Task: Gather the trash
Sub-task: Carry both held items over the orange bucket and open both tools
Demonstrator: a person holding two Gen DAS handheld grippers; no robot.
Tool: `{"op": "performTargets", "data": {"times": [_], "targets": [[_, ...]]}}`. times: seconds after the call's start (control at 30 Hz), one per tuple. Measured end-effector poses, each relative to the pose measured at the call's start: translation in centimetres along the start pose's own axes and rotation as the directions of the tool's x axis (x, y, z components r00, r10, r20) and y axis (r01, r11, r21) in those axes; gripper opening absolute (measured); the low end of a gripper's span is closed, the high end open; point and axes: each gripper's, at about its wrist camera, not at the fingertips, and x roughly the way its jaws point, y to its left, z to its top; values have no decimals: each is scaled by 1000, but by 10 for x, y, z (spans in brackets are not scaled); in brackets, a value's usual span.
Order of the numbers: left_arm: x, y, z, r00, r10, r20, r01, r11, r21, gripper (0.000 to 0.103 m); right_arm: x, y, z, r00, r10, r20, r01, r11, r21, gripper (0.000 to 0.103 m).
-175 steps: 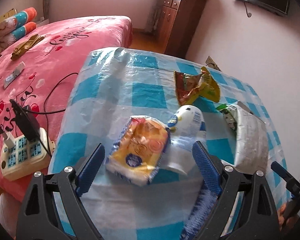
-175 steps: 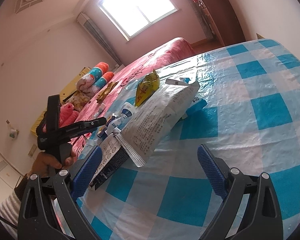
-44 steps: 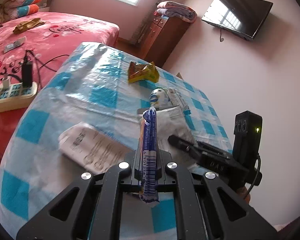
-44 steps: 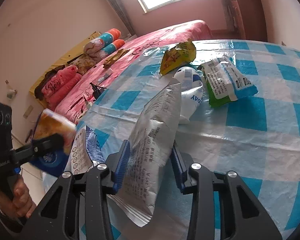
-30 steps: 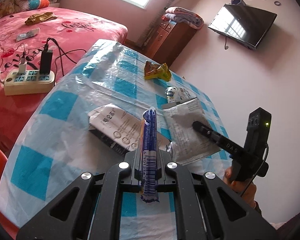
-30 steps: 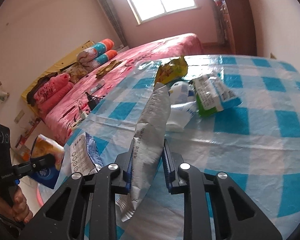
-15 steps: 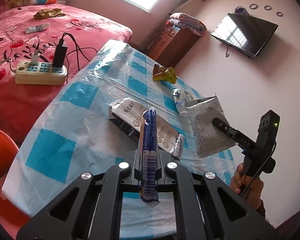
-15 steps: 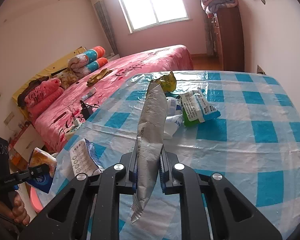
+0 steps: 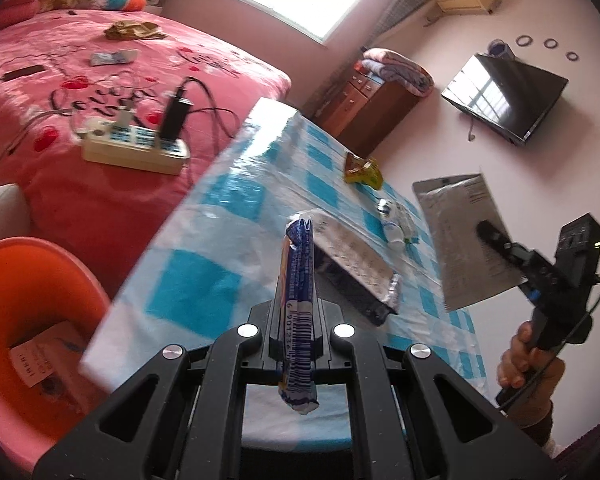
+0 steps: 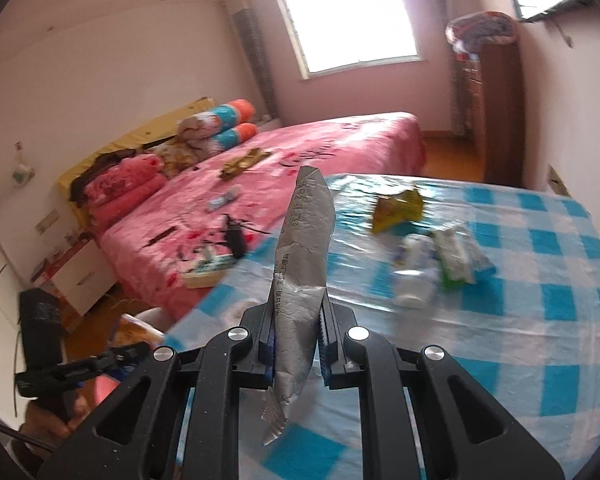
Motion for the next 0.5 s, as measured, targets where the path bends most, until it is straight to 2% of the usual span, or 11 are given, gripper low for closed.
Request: {"op": "performTargets", "data": {"times": [0.13, 0.23, 0.37, 0.5], "targets": [[-18, 22, -2, 999, 43, 24, -42, 998, -35, 9, 11, 38, 5, 995, 94, -27, -95, 995, -43, 17], [-33, 41, -4, 995, 87, 42, -84, 994, -65, 9, 26, 73, 6, 982, 177, -68, -182, 980, -75, 17], [-49, 69, -8, 988, 146, 53, -139, 984, -114, 9, 50, 117, 0, 952, 271, -144, -287, 952, -108, 17], [-59, 95, -14, 980, 191, 55, -180, 970, -164, 9, 79, 157, -12, 909, 347, -231, -379, 919, -112, 17]]}}
